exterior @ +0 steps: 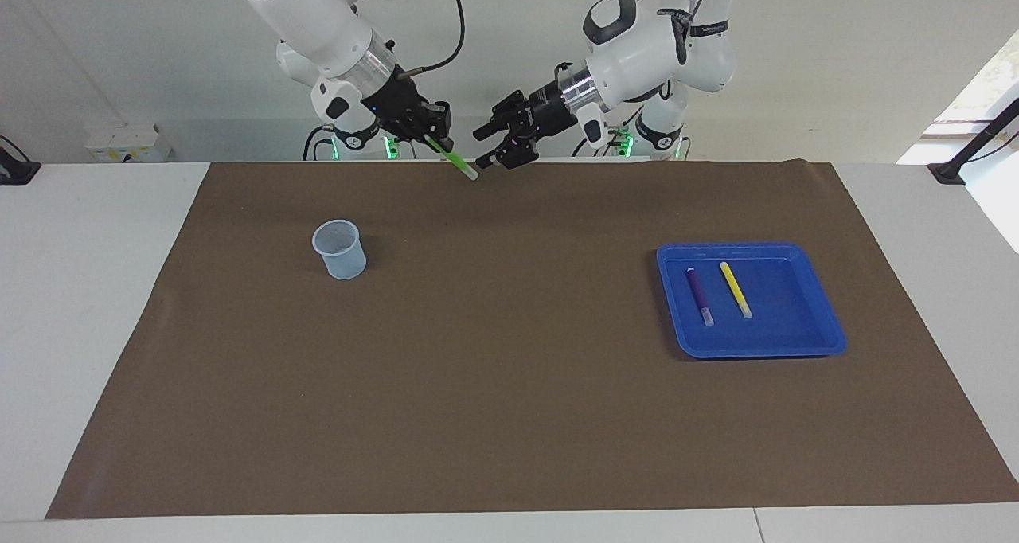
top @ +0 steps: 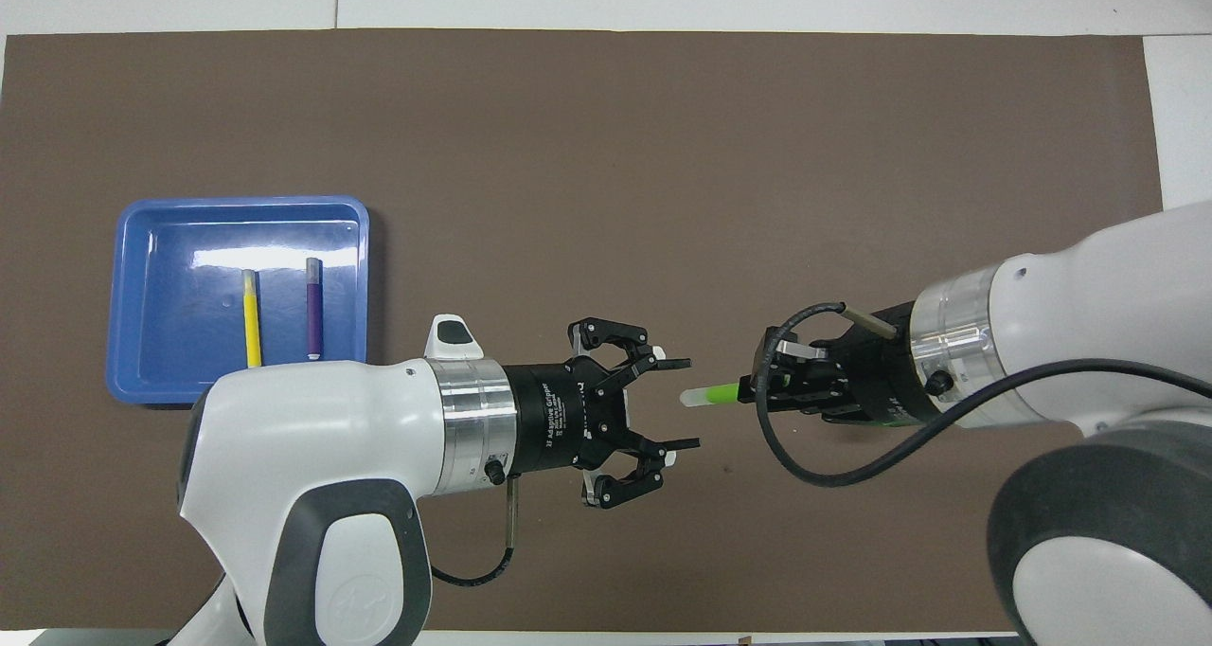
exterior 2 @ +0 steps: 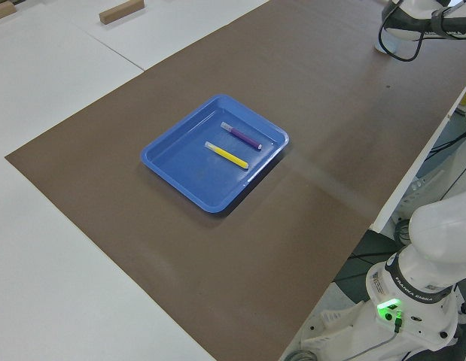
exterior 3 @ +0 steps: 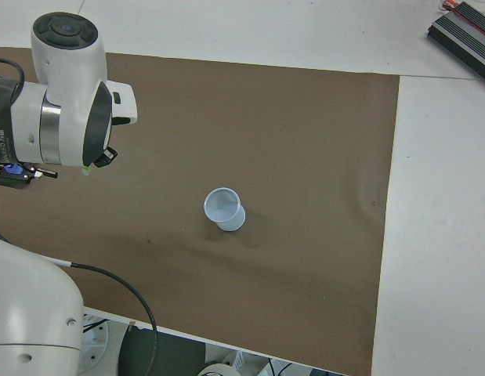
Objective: Transfer and insert pens with both arms
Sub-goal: 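Lower the green pen into the clear cup with the right gripper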
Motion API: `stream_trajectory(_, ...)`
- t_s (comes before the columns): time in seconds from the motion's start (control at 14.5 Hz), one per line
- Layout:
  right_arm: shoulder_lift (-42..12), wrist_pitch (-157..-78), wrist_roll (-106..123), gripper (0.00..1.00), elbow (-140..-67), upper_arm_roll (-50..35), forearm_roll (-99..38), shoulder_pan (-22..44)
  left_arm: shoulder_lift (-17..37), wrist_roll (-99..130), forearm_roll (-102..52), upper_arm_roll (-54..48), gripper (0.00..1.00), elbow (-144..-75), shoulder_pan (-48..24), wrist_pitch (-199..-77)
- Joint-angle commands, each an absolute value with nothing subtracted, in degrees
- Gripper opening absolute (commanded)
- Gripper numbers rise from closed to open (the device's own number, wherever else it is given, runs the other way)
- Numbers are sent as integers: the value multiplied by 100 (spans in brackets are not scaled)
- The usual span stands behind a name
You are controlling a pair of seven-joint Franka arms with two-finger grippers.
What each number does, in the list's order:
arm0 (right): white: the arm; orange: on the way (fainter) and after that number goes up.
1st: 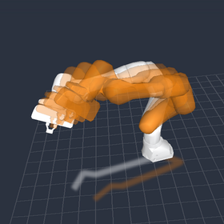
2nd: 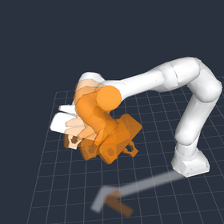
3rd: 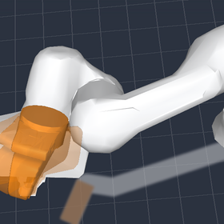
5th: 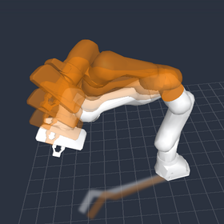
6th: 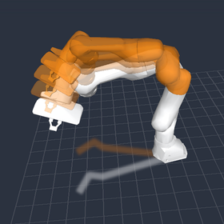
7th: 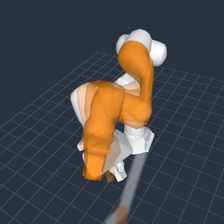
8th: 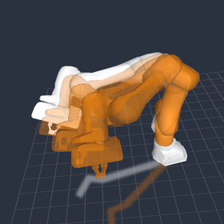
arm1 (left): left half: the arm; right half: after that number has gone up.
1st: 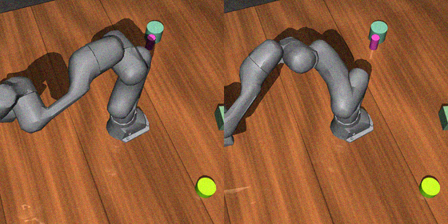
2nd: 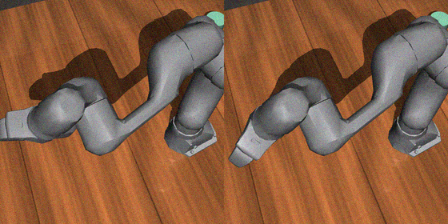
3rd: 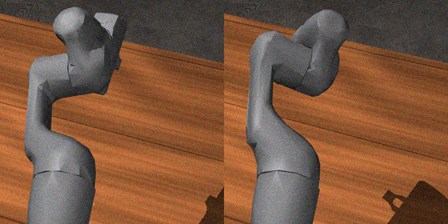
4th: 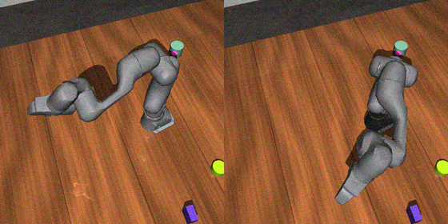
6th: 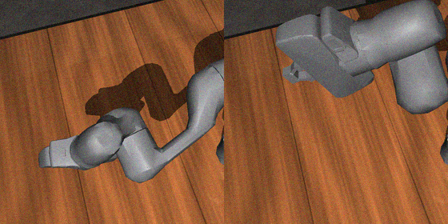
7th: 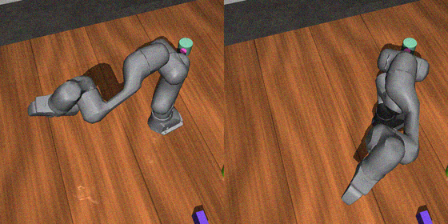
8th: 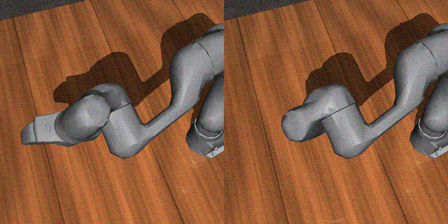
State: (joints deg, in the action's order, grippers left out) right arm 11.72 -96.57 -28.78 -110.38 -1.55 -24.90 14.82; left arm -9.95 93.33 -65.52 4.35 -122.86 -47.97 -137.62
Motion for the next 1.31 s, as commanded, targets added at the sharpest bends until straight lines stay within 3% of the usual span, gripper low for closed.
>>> stream_trajectory(0.0,1257,-9317,-2042,0,-10995,-176,-1760,1100,-1160,9299,-6653,492,100,-12454,-4852,-13869)
stream_trajectory(0.28,1283,-9535,-785,0,-11222,-193,-531,747,-1134,9142,-6513,518,100,-12454,-4440,-13563)
stream_trajectory(0.62,1581,-10544,121,0,-12557,-185,491,467,-1099,8667,-5135,519,100,-12235,-3596,-12088)
stream_trajectory(1.17,1582,-10942,-61,0,-13210,-193,519,483,-1072,7476,-3060,527,100,-12208,-2815,-11279)
stream_trajectory(1.24,1573,-10942,-53,30,-13201,-193,510,483,-1081,6879,-3033,527,100,-12182,-2630,-11033)
